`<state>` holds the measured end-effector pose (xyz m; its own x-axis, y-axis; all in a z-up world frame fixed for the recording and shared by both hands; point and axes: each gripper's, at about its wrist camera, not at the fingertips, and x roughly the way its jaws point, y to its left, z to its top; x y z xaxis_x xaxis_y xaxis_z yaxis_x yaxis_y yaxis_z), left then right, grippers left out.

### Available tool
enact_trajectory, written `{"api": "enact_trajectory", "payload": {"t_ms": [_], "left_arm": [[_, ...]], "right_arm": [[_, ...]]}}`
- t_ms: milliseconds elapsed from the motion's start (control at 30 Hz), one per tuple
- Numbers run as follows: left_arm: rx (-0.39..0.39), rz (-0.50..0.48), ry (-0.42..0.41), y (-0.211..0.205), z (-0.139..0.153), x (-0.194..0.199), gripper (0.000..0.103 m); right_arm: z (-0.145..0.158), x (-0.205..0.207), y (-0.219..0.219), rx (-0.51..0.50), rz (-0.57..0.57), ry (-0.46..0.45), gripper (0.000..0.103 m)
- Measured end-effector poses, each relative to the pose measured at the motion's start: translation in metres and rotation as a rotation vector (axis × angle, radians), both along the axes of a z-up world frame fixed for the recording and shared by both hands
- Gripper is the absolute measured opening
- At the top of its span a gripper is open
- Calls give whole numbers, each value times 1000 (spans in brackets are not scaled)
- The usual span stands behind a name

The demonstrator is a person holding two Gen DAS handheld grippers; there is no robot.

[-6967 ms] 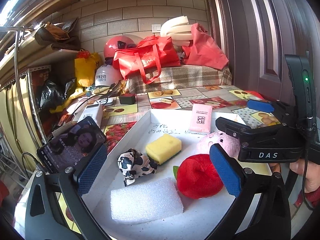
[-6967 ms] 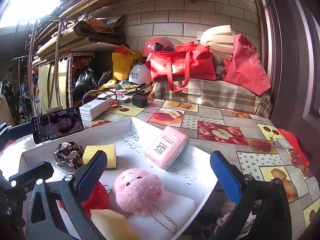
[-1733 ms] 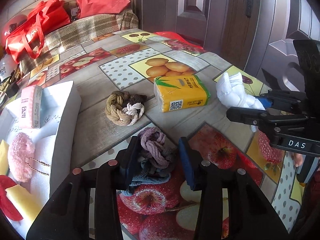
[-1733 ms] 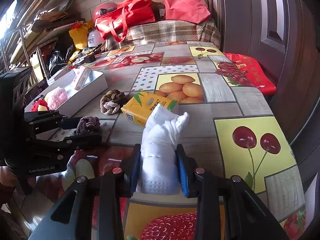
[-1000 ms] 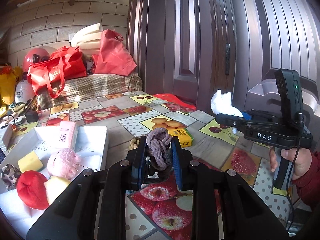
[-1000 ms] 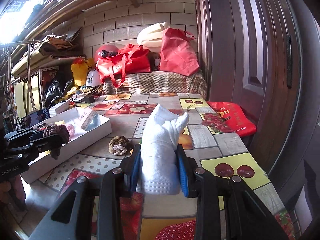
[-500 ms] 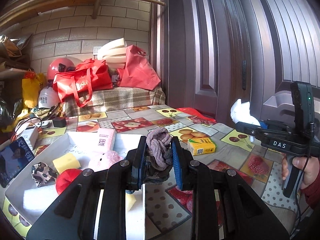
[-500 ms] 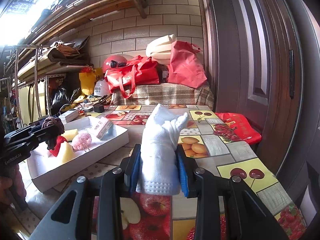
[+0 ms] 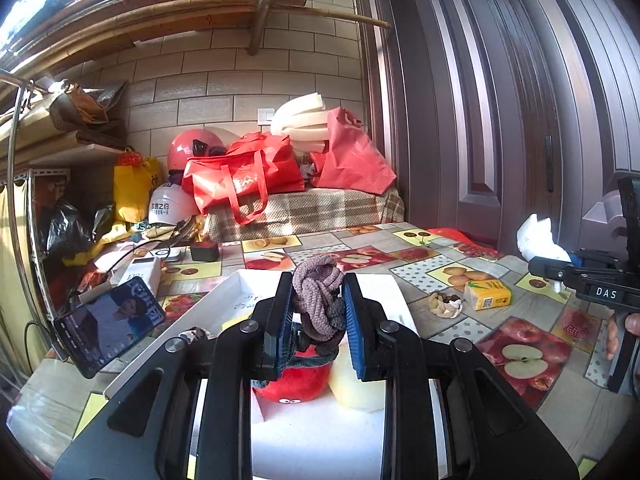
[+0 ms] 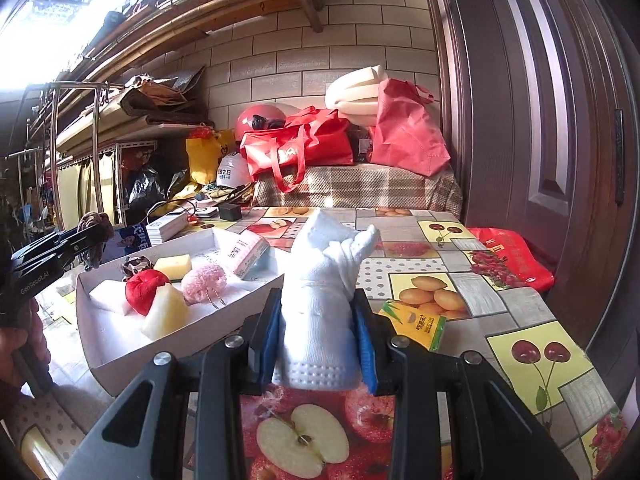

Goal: Organize soft objects
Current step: 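Carry the rope toy over the tray with the left gripper while the right carries the glove, then open the right gripper to drop the glove in the tray while the left drops the rope toy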

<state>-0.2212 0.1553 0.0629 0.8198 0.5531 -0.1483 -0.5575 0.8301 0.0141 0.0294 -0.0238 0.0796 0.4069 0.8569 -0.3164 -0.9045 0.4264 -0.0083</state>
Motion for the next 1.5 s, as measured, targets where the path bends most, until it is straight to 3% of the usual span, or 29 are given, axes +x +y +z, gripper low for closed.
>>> {"api": "enact_trajectory", "payload": {"t_ms": [267,600,900,1200,1267,1367,1433,1500], "left_arm": [[-62,85,-5,42,-5,-25,23],[-30,9,144,34,-14,19,23],[-119,22,100,52,-14,19,23],[-110,32,107,49,-14,21,24],[-112,37,108,49,-14,22,28],[-108,48,107,49,-14,22,49],[-116,53,103,51,-14,21,57],[-114,57,108,51,-14,22,77]], "right_arm": [[-5,-23,38,-48,114,-1,33],[-13,-64,100,-65,255,-30,33],[-13,-64,152,-73,272,-23,33],[-18,-70,176,-139,300,-67,35],[-17,-71,176,-139,294,-78,39],[-15,-73,172,-117,264,-100,65],[-13,-68,170,-98,235,-88,73],[-12,-61,168,-84,214,-59,82]]}}
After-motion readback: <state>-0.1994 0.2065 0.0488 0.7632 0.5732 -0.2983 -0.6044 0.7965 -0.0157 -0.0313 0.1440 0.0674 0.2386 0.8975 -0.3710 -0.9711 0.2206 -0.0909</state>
